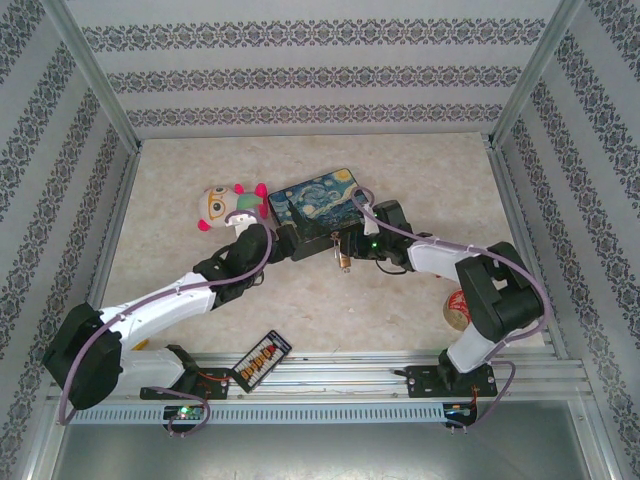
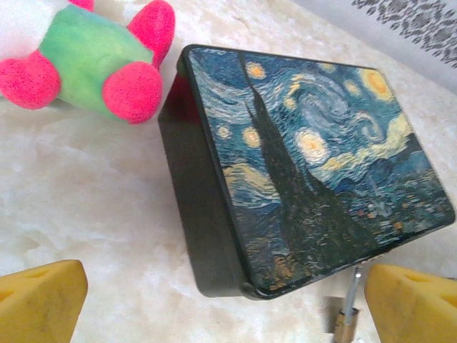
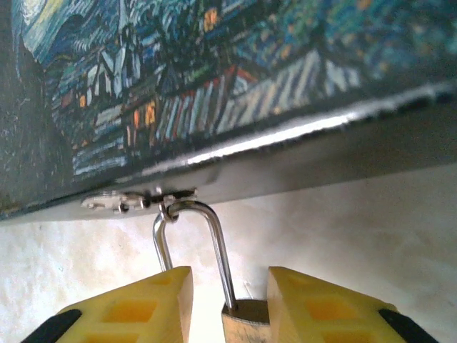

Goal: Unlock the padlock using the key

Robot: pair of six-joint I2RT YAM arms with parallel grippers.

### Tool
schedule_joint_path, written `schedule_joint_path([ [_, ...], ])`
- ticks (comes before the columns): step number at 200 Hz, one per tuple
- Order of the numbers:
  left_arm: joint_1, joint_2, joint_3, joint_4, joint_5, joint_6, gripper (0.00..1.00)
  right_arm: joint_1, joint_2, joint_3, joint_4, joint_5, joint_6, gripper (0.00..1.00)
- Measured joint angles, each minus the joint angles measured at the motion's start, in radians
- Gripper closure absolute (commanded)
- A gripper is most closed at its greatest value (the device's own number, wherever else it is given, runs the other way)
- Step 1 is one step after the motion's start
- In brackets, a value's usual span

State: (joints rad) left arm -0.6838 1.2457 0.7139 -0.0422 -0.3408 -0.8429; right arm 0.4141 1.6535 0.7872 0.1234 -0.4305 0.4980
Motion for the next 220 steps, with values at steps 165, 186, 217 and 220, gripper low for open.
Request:
schedule_joint_path([
  [165,0.045,0.411,0.297,-0.130,-0.033,0.099,0.01,-0.006,0.059,0.016,0.046,-0.065,0.018,0.69],
  [186,0.045,0.412,0.299,-0.131,-0.029,0.099,0.01,-0.006,0.060,0.016,0.047,-0.065,0.023,0.71],
  [217,0.046,0.412,0.298,-0.131,-0.026,0.099,0.01,-0.006,0.068,0.016,0.052,-0.065,0.027,0.71],
  [220,0.046,0.412,0.298,-0.131,-0.026,0.099,0.01,-0.006,0.069,0.016,0.053,-0.065,0.027,0.71],
])
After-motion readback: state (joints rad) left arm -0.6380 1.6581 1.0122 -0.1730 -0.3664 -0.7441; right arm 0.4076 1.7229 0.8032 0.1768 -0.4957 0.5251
